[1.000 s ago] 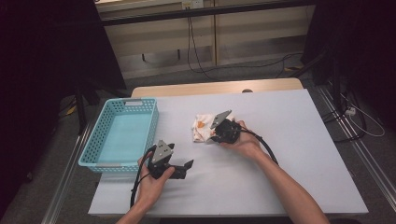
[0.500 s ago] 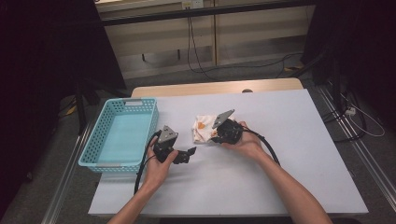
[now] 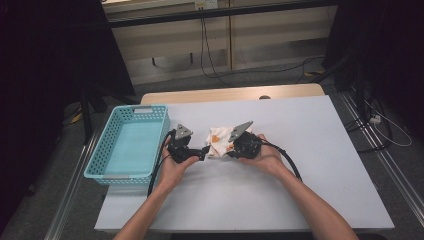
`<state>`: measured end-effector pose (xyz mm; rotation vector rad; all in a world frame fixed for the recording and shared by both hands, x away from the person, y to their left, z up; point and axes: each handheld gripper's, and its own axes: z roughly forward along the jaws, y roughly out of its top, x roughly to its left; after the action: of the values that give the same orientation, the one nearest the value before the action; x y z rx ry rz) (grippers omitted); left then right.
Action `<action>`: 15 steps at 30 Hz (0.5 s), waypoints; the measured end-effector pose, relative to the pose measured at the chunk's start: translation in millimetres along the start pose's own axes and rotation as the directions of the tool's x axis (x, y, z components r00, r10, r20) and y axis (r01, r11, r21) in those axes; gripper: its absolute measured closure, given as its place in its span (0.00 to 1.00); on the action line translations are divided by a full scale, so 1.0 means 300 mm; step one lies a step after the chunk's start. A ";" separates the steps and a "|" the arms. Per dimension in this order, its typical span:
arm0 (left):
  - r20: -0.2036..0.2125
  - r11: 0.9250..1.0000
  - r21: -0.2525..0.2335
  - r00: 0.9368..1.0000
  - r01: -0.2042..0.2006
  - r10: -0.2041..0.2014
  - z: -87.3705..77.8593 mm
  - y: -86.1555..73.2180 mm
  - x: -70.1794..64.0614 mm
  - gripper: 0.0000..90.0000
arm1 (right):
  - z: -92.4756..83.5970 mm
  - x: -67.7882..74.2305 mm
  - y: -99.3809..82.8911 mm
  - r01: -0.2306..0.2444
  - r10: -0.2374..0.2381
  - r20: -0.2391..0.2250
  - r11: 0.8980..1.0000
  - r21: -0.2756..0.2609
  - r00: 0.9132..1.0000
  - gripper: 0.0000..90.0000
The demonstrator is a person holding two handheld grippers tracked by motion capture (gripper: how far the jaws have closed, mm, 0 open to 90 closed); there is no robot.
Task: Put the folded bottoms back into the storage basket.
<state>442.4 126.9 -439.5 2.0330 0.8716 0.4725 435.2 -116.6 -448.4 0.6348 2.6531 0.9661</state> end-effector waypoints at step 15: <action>0.002 0.999 0.006 0.999 0.032 -0.032 0.081 0.048 0.019 0.12 | -0.027 0.048 -0.020 0.003 -0.003 -0.016 1.000 -0.003 1.000 0.91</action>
<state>467.0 111.7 -441.3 2.0215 0.9041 0.4499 417.7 -118.3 -447.6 0.6252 2.6653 0.9784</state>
